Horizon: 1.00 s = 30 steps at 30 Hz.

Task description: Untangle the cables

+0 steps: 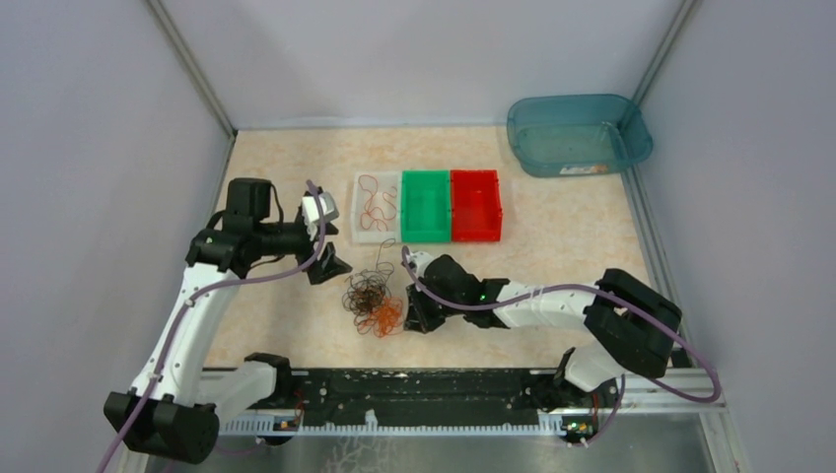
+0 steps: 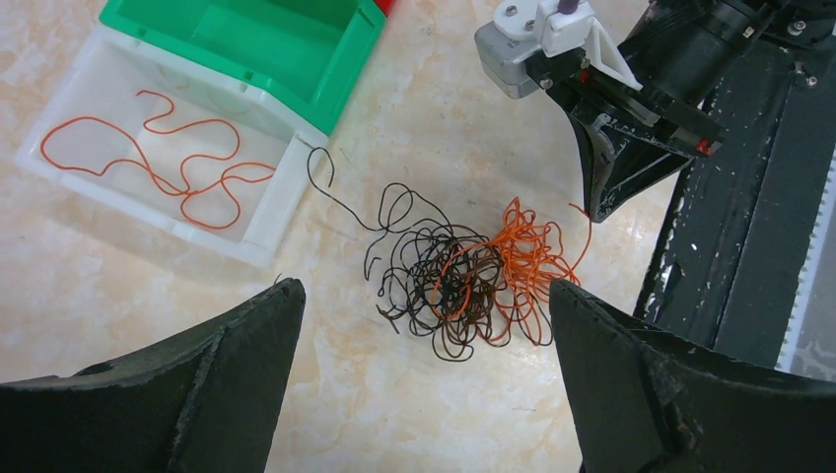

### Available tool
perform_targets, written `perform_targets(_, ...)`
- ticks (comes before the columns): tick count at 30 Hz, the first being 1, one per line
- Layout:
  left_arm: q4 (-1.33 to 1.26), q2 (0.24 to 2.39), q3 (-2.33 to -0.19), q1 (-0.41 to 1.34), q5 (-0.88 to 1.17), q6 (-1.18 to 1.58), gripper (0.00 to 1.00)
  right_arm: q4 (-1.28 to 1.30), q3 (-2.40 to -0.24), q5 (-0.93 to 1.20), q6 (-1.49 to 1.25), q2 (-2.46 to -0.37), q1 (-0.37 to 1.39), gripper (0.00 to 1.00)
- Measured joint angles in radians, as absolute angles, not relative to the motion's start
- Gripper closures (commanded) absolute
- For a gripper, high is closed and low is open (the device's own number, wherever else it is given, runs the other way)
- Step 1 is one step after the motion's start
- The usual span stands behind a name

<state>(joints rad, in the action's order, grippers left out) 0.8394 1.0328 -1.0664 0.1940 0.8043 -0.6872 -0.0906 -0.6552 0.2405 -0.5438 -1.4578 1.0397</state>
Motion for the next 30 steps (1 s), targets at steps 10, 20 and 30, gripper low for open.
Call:
perform_targets(10, 0.839, 0.999, -1.03, 0.194, 0.803, -0.694, 0.01, -0.027, -0.691, 0.154, -0.482, -1.384, 1.04, 1.0)
perform_targets(20, 0.839, 0.979, -1.025, 0.194, 0.843, -0.624, 0.01, 0.012, -0.815, 0.119, -0.457, -1.227, 1.04, 1.0)
perform_targets(30, 0.838, 0.88, -1.01, 0.194, 0.975, -0.599, 0.0, -0.044, -1.015, 0.164, -0.472, -1.192, 1.04, 1.0)
